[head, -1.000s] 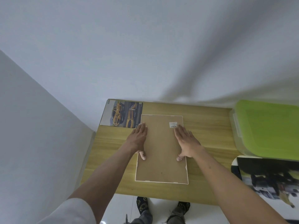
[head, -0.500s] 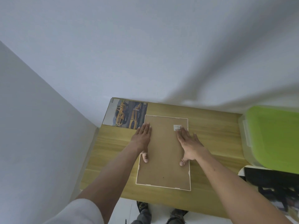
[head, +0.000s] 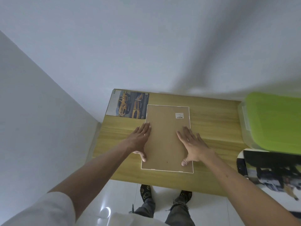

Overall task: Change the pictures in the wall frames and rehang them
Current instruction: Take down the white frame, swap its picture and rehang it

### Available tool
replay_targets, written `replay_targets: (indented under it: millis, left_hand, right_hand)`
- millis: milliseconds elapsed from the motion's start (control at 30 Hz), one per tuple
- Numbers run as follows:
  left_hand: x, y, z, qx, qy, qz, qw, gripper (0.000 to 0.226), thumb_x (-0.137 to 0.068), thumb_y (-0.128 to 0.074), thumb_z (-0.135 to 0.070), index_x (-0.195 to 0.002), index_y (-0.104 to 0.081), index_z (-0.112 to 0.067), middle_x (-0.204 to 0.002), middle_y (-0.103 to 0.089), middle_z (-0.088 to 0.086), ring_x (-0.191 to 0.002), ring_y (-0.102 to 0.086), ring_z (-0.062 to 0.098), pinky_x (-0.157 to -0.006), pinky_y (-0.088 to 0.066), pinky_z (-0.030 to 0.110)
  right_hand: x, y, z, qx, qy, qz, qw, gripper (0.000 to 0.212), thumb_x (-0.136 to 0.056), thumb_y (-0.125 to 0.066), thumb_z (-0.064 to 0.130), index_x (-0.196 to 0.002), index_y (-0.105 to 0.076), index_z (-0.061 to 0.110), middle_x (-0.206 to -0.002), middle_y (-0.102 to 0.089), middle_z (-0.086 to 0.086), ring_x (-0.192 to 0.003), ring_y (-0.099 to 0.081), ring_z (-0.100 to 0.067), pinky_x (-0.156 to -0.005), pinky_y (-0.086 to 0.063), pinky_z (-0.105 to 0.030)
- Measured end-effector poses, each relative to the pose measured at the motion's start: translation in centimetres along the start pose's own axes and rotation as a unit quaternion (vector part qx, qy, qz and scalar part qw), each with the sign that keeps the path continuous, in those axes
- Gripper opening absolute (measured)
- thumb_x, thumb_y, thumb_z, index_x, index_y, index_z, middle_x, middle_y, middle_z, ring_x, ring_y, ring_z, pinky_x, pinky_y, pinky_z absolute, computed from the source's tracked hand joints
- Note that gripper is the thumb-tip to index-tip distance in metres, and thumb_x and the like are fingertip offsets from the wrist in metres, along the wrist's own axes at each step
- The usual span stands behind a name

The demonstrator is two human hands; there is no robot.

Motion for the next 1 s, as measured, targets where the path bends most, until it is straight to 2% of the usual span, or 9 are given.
replay_targets:
  millis: [400, 567, 633, 667, 700, 767, 867, 933, 1000]
  left_hand:
    - [0.4, -0.2, -0.6, 0.023, 0.050, 0.013, 0.998, 0.158, -0.053, -0.092, -0.044, -0.148, 0.026, -0.004, -0.154, 0.036, 0.012, -0.146, 0.026, 0.029, -0.123, 0.000, 0.044]
    - [1.4, -1.6, -1.1, 0.228, 0.053, 0.030, 0.972, 0.144, -0.063, -0.090, -0.017, -0.149, 0.026, -0.014, -0.149, 0.045, 0.008, -0.148, 0.018, 0.031, -0.121, -0.020, 0.045]
    - [1.6, -1.6, -1.1, 0.336, 0.067, 0.005, 0.940, 0.131, -0.065, -0.087, -0.011, -0.154, 0.010, -0.013, -0.157, 0.032, 0.010, -0.150, -0.005, 0.034, -0.115, -0.033, 0.042]
    - [1.7, -1.3, -0.9, 0.390, 0.082, -0.018, 0.917, 0.116, -0.066, -0.085, -0.009, -0.153, -0.008, -0.011, -0.162, 0.013, 0.013, -0.145, -0.023, 0.035, -0.111, -0.039, 0.041]
    - [1.9, -0.7, -0.6, 0.444, 0.092, -0.051, 0.890, 0.096, -0.065, -0.083, -0.007, -0.145, -0.030, -0.010, -0.159, -0.016, 0.016, -0.135, -0.041, 0.036, -0.105, -0.045, 0.042]
    - [2.4, 0.0, 0.4, 0.551, 0.124, -0.112, 0.818, 0.058, -0.063, -0.077, -0.005, -0.116, -0.056, -0.014, -0.124, -0.061, 0.013, -0.109, -0.062, 0.033, -0.092, -0.054, 0.047]
    - [3.3, 0.0, 1.4, 0.659, 0.167, -0.158, 0.716, 0.045, -0.065, -0.069, 0.007, -0.094, -0.065, -0.028, -0.097, -0.070, -0.004, -0.100, -0.065, 0.024, -0.093, -0.053, 0.040]
    - [3.7, -0.4, 2.4, 0.700, 0.203, -0.182, 0.660, 0.059, -0.067, -0.069, 0.012, -0.117, -0.064, -0.018, -0.109, -0.069, -0.001, -0.103, -0.063, 0.021, -0.096, -0.051, 0.038]
    - [3.8, -0.7, 3.0, 0.724, 0.216, -0.186, 0.628, 0.069, -0.067, -0.070, 0.013, -0.132, -0.056, -0.007, -0.115, -0.068, 0.007, -0.104, -0.065, 0.025, -0.094, -0.054, 0.041]
  right_hand:
    - [0.4, -0.5, 0.1, 0.001, -0.035, -0.010, 0.999, 0.145, -0.061, -0.084, 0.057, -0.154, 0.022, 0.022, -0.159, 0.032, -0.011, -0.149, 0.024, -0.026, -0.123, 0.002, -0.050]
    - [2.0, -1.8, -0.3, -0.192, -0.082, 0.005, 0.978, 0.140, -0.065, -0.086, 0.038, -0.154, 0.021, 0.026, -0.156, 0.040, -0.006, -0.153, 0.001, -0.027, -0.115, -0.034, -0.038]
    - [2.4, -2.1, -0.5, -0.282, -0.096, -0.014, 0.955, 0.127, -0.069, -0.081, 0.040, -0.158, 0.008, 0.024, -0.163, 0.024, -0.007, -0.152, -0.012, -0.023, -0.113, -0.034, -0.034]
    - [2.4, -2.0, -0.9, -0.326, -0.113, -0.043, 0.937, 0.111, -0.069, -0.079, 0.043, -0.155, -0.013, 0.021, -0.165, -0.002, -0.008, -0.147, -0.023, -0.022, -0.112, -0.035, -0.034]
    - [2.4, -1.7, -1.5, -0.371, -0.133, -0.091, 0.914, 0.084, -0.067, -0.077, 0.045, -0.137, -0.038, 0.019, -0.150, -0.035, -0.006, -0.135, -0.038, -0.023, -0.104, -0.040, -0.034]
    - [3.0, -0.7, -2.2, -0.456, -0.172, -0.168, 0.857, 0.044, -0.069, -0.075, 0.037, -0.096, -0.045, 0.021, -0.104, -0.049, 0.006, -0.102, -0.048, -0.021, -0.080, -0.043, -0.030]
    - [4.1, -0.5, -2.5, -0.569, -0.232, -0.209, 0.761, 0.048, -0.080, -0.073, 0.024, -0.122, -0.050, 0.014, -0.106, -0.053, -0.002, -0.100, -0.050, -0.022, -0.079, -0.041, -0.032]
    - [4.9, -0.9, -3.0, -0.601, -0.275, -0.231, 0.714, 0.073, -0.082, -0.073, 0.021, -0.145, -0.039, 0.007, -0.128, -0.059, -0.008, -0.117, -0.054, -0.027, -0.092, -0.042, -0.033]
    - [5.5, -1.3, -3.6, -0.609, -0.301, -0.247, 0.691, 0.058, -0.080, -0.072, 0.017, -0.134, -0.053, 0.007, -0.130, -0.063, -0.009, -0.115, -0.059, -0.029, -0.082, -0.046, -0.031]
Point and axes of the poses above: each hand's wrist, its own x-axis away from the middle knuckle, its own y-axis out of the back of the hand, z = x × y, the point moved 10 cm from there along -x, towards the middle knuckle
